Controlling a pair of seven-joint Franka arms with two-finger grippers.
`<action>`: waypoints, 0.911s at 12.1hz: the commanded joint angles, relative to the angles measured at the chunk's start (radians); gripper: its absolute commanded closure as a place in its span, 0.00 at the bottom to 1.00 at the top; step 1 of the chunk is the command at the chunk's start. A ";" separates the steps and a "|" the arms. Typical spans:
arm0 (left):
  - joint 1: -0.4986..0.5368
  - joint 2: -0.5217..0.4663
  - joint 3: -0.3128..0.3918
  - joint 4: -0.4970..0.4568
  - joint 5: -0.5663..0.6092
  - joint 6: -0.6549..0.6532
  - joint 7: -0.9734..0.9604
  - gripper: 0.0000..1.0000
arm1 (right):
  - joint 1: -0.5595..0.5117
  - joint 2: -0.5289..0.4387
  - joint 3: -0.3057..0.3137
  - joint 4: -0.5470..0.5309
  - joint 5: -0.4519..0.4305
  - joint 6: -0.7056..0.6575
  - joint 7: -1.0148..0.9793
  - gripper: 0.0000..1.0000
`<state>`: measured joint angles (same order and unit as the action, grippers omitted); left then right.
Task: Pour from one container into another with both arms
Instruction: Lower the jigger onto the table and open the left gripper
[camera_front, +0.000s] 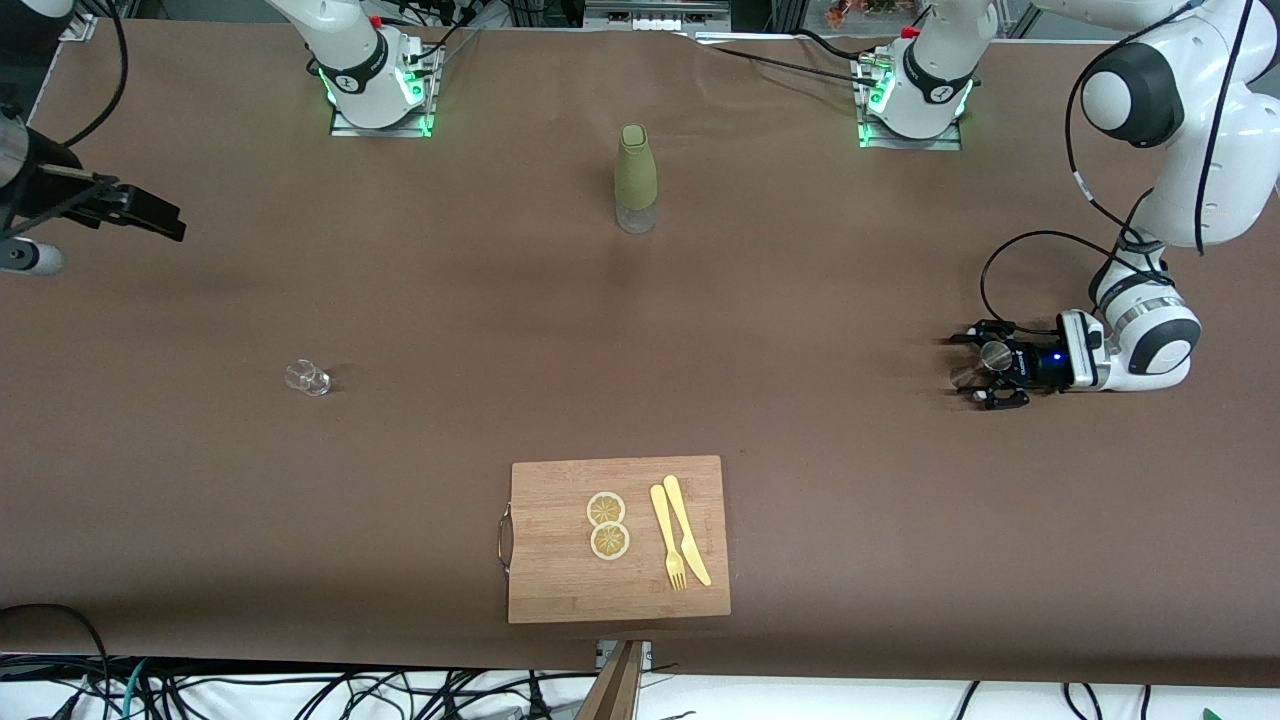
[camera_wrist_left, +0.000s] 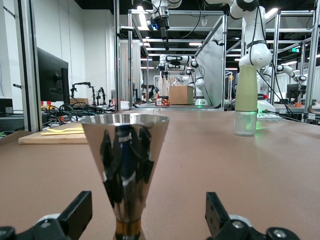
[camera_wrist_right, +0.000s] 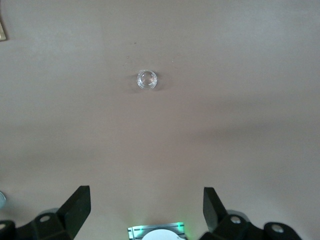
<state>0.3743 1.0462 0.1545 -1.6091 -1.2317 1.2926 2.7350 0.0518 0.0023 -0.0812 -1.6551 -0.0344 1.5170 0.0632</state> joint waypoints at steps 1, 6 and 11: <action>0.005 0.015 0.016 0.024 0.046 -0.027 0.107 0.00 | -0.001 -0.008 -0.002 -0.023 0.027 0.081 -0.036 0.00; 0.005 0.018 0.048 0.100 0.072 -0.029 0.103 0.00 | -0.015 0.007 -0.002 -0.017 0.036 0.112 -0.036 0.00; 0.006 0.018 0.126 0.167 0.130 -0.053 0.083 0.00 | -0.030 0.025 -0.057 -0.006 0.119 0.146 -0.049 0.00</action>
<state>0.3785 1.0466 0.2581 -1.4952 -1.1611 1.2821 2.7343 0.0336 0.0218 -0.1118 -1.6709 0.0357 1.6577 0.0399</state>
